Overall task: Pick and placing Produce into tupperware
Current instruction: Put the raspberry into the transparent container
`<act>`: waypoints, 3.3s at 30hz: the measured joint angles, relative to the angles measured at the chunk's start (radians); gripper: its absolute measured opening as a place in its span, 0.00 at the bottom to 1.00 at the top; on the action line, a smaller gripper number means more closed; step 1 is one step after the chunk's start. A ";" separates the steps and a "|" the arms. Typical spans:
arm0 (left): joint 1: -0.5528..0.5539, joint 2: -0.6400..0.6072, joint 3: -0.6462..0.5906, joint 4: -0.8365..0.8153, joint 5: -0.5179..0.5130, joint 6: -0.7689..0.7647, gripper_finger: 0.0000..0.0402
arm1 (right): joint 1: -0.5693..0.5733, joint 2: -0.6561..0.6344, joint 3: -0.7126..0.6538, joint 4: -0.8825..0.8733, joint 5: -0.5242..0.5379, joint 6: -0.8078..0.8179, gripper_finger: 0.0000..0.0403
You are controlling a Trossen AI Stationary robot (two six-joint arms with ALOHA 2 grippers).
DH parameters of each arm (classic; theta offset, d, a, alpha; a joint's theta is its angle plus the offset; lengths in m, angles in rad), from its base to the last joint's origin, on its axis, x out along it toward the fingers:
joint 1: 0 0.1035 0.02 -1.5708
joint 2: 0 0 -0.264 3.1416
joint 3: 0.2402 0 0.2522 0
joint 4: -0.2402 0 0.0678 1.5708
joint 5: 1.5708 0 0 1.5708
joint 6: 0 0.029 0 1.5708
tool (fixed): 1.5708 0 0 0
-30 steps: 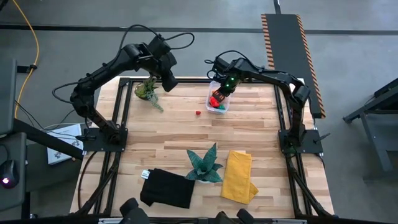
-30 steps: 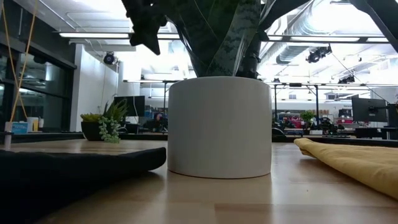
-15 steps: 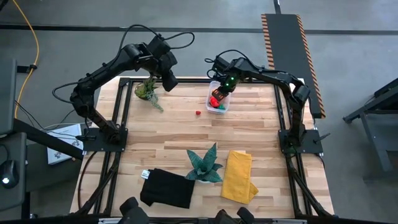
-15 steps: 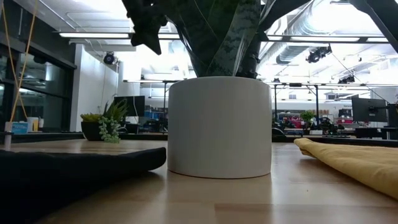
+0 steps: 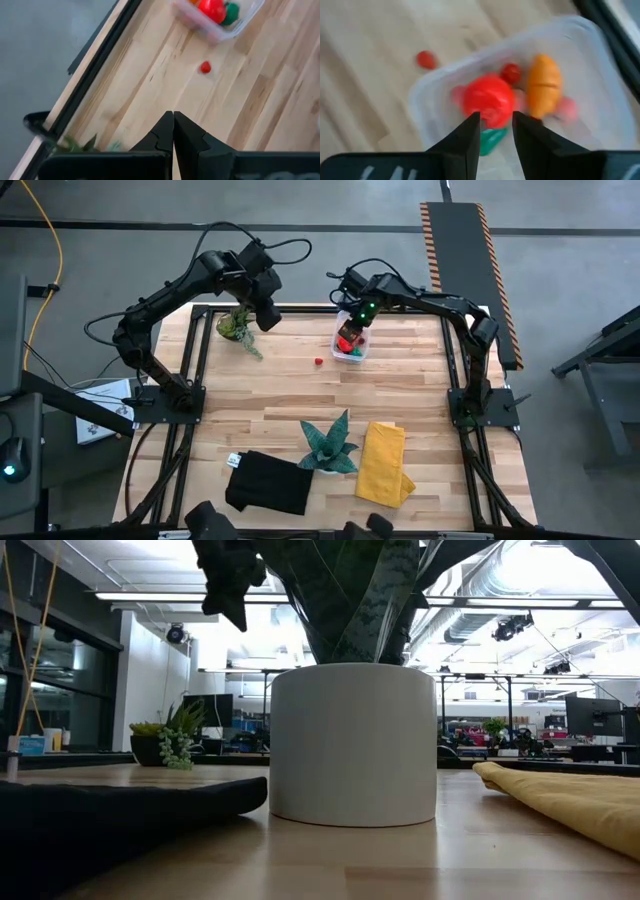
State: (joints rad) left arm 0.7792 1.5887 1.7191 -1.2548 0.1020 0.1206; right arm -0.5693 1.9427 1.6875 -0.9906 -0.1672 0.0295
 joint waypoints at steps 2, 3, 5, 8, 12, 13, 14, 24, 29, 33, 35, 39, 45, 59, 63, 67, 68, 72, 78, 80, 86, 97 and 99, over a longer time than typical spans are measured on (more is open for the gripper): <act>0.000 0.000 0.000 -0.027 -0.026 0.009 0.00 | 0.016 0.000 0.000 0.008 -0.025 -0.060 0.26; 0.000 0.000 0.000 -0.039 -0.040 0.011 0.00 | 0.025 0.000 0.000 0.010 -0.028 -0.089 0.26; 0.000 0.000 0.000 -0.055 -0.069 0.014 0.00 | 0.045 0.000 0.000 0.013 -0.034 -0.160 0.26; 0.000 -0.001 0.000 -0.058 -0.088 0.016 0.00 | 0.077 0.000 0.000 0.032 -0.060 -0.250 0.26; 0.000 -0.003 0.000 -0.059 -0.088 0.011 0.00 | 0.121 0.000 0.000 0.085 -0.076 -0.326 0.26; 0.000 -0.003 0.000 -0.061 -0.088 0.008 0.00 | 0.131 0.000 0.000 0.106 -0.077 -0.335 0.26; 0.000 -0.003 0.000 -0.063 -0.088 0.007 0.00 | 0.141 0.000 0.000 0.129 -0.078 -0.344 0.26; 0.000 -0.022 0.000 -0.084 -0.095 0.005 0.00 | 0.239 -0.001 0.000 0.211 0.016 -0.486 0.26; 0.015 -0.050 0.000 -0.083 -0.096 -0.003 0.00 | 0.251 0.004 0.000 0.225 0.062 -0.513 0.26; 0.022 -0.081 0.000 -0.084 -0.096 -0.021 0.00 | 0.249 0.024 0.000 0.248 0.073 -0.528 0.27; 0.026 -0.098 0.000 -0.086 -0.094 -0.022 0.00 | 0.256 0.037 0.000 0.250 0.088 -0.528 0.27; 0.027 -0.113 0.000 -0.095 -0.098 -0.042 0.00 | 0.275 0.056 0.000 0.262 0.089 -0.548 0.27; 0.025 -0.135 0.000 -0.111 -0.087 -0.052 0.00 | 0.293 0.093 0.000 0.258 0.111 -0.587 0.28; 0.026 -0.135 0.000 -0.108 -0.043 -0.062 0.00 | 0.285 0.114 0.000 0.282 0.134 -0.588 0.28; 0.026 -0.135 0.000 -0.108 -0.043 -0.073 0.00 | 0.282 0.117 0.018 0.295 0.134 -0.588 0.28; 0.026 -0.135 0.000 -0.108 -0.042 -0.081 0.00 | 0.282 0.179 0.144 0.246 0.135 -0.588 0.28; 0.026 -0.135 0.000 -0.108 -0.042 -0.084 0.00 | 0.282 0.205 0.192 0.224 0.135 -0.587 0.28; 0.026 -0.135 0.000 -0.109 -0.042 -0.098 0.00 | 0.282 0.323 0.410 0.070 0.135 -0.587 0.28; 0.026 -0.134 0.000 -0.132 -0.042 -0.099 0.00 | 0.269 0.417 0.611 -0.059 0.124 -0.557 0.27; 0.026 -0.134 0.000 -0.148 -0.042 -0.091 0.00 | 0.263 0.416 0.627 -0.078 0.135 -0.555 0.27; 0.026 -0.140 0.000 -0.171 -0.042 -0.072 0.00 | 0.253 0.418 0.606 -0.170 0.148 -0.535 0.27; 0.026 -0.162 0.000 -0.177 -0.042 -0.054 0.00 | 0.277 0.448 0.551 -0.156 0.173 -0.535 0.27; 0.026 -0.165 0.000 -0.179 -0.042 -0.054 0.00 | 0.282 0.459 0.550 -0.150 0.179 -0.535 0.27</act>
State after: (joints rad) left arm 0.8051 1.4238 1.7187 -1.4335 0.0597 0.0666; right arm -0.2872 2.4014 2.2375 -1.1405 0.0120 -0.5053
